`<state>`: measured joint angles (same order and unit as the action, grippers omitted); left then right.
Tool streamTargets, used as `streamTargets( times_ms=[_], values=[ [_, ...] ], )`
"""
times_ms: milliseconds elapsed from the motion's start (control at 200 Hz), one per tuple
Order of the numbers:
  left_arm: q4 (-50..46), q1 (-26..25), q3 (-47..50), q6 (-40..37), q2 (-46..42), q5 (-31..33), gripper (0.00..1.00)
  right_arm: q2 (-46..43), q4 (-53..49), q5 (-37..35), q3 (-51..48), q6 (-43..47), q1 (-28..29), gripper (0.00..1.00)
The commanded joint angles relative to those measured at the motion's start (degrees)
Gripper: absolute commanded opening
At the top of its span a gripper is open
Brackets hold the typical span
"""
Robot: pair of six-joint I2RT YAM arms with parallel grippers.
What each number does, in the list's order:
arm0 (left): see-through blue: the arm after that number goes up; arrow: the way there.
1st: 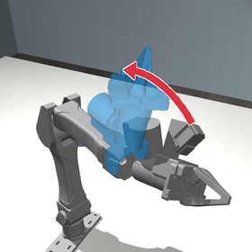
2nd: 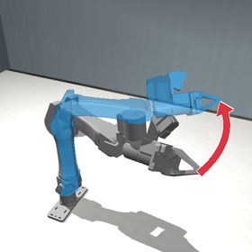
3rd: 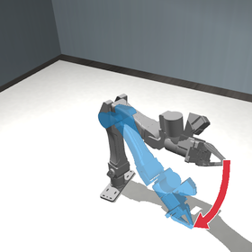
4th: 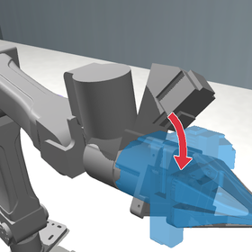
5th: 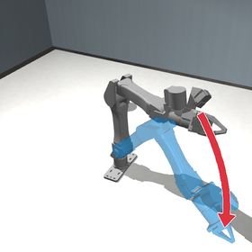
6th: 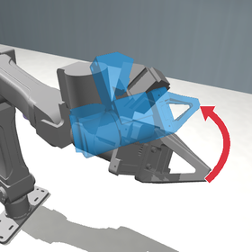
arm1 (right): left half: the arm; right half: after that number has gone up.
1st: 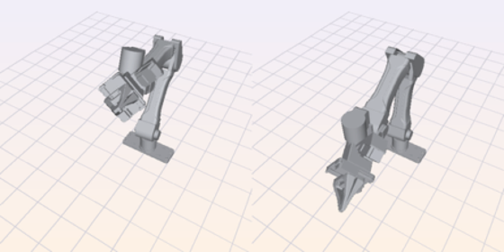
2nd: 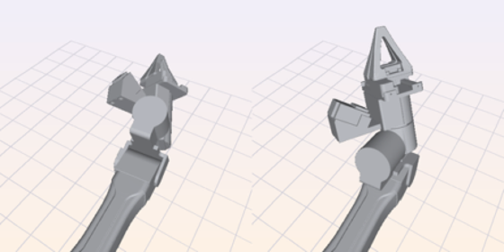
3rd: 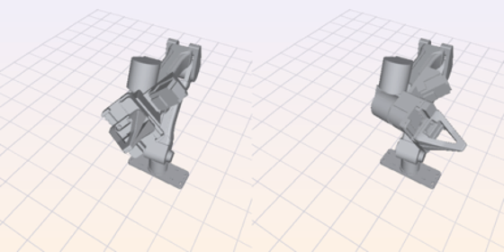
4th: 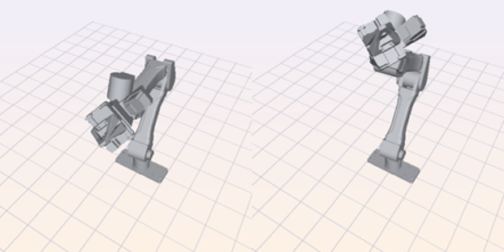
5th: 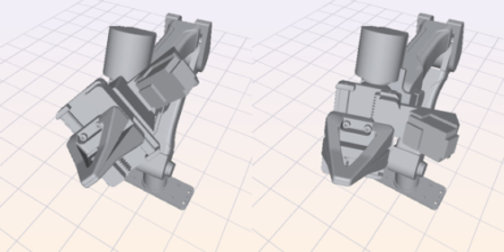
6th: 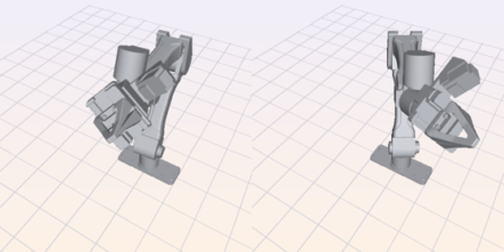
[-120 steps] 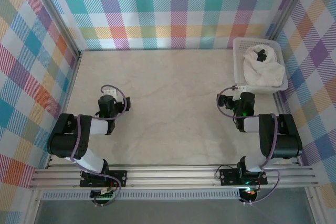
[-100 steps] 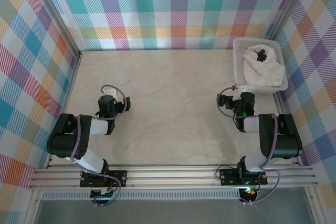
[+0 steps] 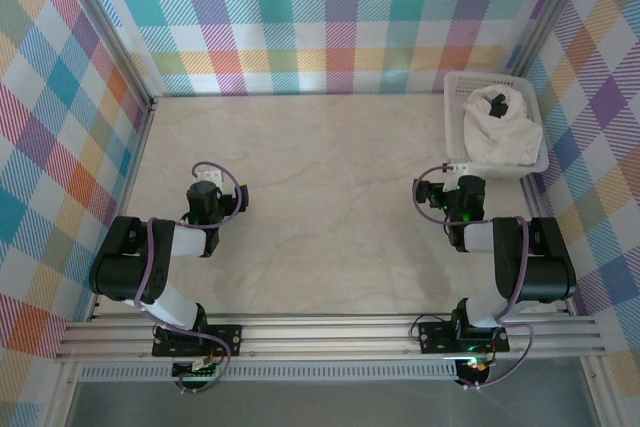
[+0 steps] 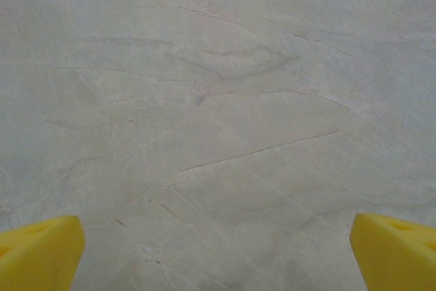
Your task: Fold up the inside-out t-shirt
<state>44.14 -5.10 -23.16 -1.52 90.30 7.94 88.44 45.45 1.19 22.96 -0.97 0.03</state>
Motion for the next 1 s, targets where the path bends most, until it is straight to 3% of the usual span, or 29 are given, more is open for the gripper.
streamTargets(
  times_ms=[0,75,160,260,375,540,765,995],
  values=[
    [2.4,0.8,-0.8,0.0,-0.7,-0.9,1.0,-1.3,1.9,2.4,0.3,1.0,0.0,1.0],
    [2.5,0.7,-0.7,-0.2,-1.0,-0.7,1.0,-4.3,0.3,2.4,0.2,1.0,0.0,1.0],
    [-1.6,0.4,-1.1,-0.1,-5.3,-0.2,1.0,-11.5,-8.5,-1.7,1.1,-1.3,0.0,1.0],
    [-14.5,-1.2,-3.9,0.8,-16.3,2.9,1.0,-22.7,-30.3,-3.9,7.6,-10.7,0.0,1.0],
    [-25.5,-3.1,-7.8,8.4,-28.6,1.6,1.0,-24.8,-53.0,-3.2,22.5,-18.6,0.0,1.0],
    [-39.8,-10.0,-18.5,17.5,-32.5,-7.8,1.0,-8.2,-74.4,-8.1,49.2,-20.1,-1.7,1.0],
    [-49.3,-24.2,-24.2,10.8,-32.8,-12.3,1.0,14.7,-79.6,-10.0,71.4,-21.3,-9.4,1.0],
    [-54.1,-27.0,-20.5,7.2,-37.0,-14.8,1.0,36.0,-85.2,-9.8,89.4,-19.4,-13.6,1.0]
  ],
)
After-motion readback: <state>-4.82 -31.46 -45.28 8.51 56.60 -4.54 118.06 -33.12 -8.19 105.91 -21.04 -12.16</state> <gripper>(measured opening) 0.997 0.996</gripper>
